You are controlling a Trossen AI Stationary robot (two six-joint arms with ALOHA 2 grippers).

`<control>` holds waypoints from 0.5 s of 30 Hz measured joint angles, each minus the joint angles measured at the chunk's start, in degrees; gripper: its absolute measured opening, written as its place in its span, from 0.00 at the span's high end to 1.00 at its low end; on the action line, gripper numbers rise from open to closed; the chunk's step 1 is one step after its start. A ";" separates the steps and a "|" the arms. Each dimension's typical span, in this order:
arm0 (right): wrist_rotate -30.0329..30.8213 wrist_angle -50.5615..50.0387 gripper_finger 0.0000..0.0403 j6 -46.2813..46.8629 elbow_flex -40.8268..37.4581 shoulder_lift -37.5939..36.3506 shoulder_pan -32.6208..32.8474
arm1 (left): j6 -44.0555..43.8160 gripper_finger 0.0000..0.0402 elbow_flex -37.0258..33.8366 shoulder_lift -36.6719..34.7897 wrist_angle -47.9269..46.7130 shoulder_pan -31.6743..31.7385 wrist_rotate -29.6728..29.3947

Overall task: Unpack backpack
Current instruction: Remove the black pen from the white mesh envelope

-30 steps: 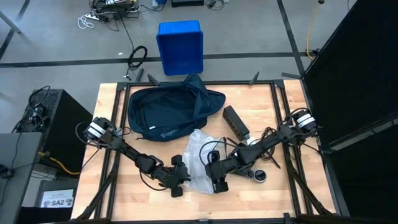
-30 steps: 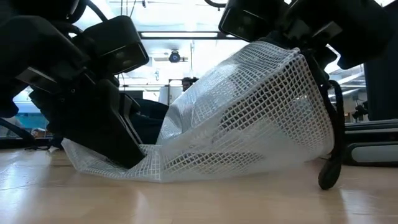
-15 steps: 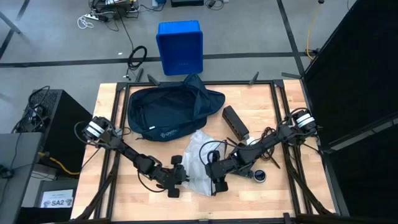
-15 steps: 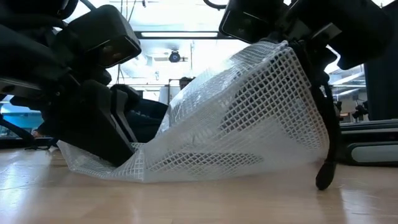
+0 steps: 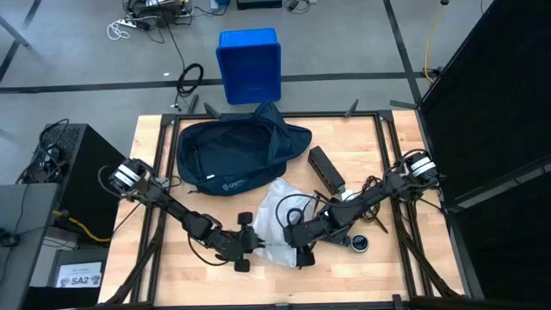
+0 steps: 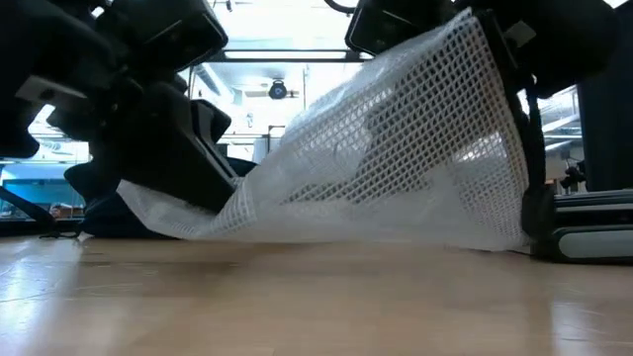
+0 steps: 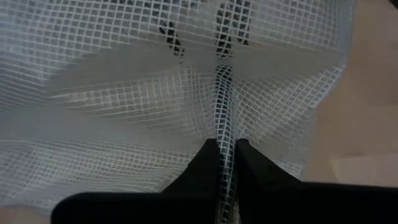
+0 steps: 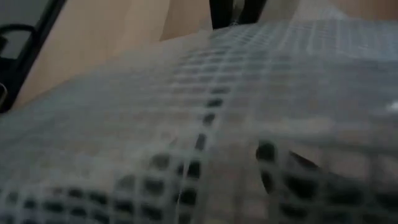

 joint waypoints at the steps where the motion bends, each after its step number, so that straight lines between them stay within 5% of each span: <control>1: -0.02 0.63 0.56 -0.08 -0.02 0.00 0.00 | 0.02 1.00 0.02 -0.02 0.23 0.00 0.00; 15: -3.09 3.00 0.78 -0.26 -0.02 -0.02 -0.94 | 1.23 1.00 0.11 -0.16 2.53 0.00 -2.19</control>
